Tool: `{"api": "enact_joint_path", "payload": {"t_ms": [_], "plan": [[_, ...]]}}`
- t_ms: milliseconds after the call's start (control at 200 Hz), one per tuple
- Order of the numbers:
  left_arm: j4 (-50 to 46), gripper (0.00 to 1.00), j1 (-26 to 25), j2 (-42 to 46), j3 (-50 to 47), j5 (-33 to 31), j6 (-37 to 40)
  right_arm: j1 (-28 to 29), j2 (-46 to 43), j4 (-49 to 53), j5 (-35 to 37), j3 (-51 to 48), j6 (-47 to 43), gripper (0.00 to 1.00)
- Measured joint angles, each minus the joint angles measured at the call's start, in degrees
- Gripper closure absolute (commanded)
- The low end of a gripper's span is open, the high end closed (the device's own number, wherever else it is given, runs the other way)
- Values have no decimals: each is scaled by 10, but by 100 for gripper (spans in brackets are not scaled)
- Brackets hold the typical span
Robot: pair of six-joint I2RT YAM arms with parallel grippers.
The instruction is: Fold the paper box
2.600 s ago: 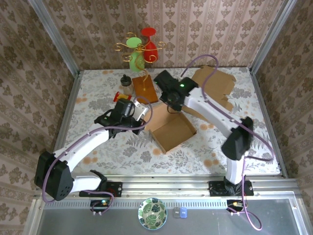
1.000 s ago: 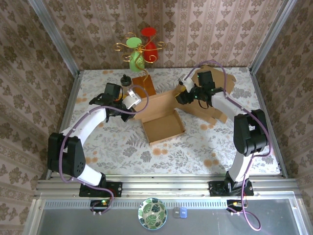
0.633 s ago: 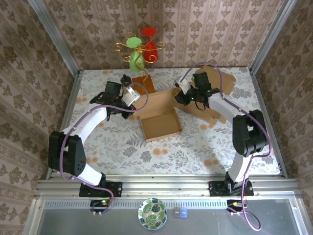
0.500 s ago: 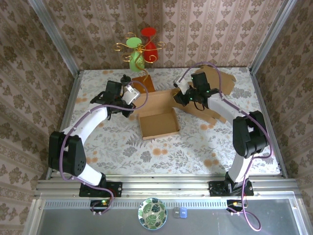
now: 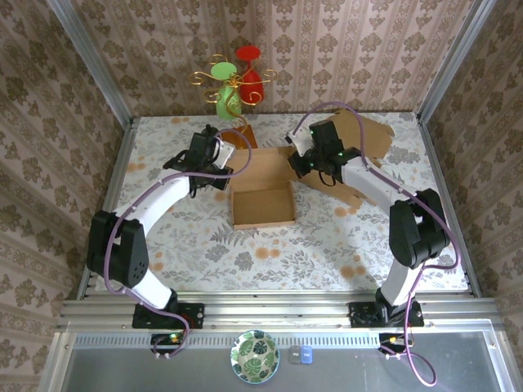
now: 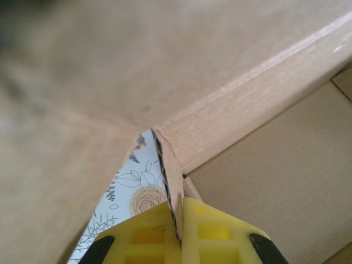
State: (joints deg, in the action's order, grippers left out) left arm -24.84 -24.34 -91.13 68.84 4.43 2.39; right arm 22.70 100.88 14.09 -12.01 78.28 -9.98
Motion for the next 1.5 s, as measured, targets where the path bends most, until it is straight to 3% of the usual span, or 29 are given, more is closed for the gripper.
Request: {"api": "enact_joint_path", "payload": {"t_ms": [300, 600, 755, 1040, 1275, 1500], "plan": [[19, 100, -1, -4, 0, -17, -80, 49, 25, 48, 125, 59, 149, 100], [77, 100, -1, -5, -8, -7, -110, 65, 32, 48, 209, 71, 274, 100], [160, 100, -2, 6, -67, 11, -111, 65, 22, -38, 230, 9, 327, 100], [344, 100, -3, 38, -202, 53, -111, 73, -19, -315, 240, -186, 377, 100], [464, 100, -3, 40, -279, 68, -117, 93, -25, -412, 266, -250, 363, 100], [500, 100, -3, 64, -322, 67, -119, 110, -55, -407, 279, -276, 359, 77]]}}
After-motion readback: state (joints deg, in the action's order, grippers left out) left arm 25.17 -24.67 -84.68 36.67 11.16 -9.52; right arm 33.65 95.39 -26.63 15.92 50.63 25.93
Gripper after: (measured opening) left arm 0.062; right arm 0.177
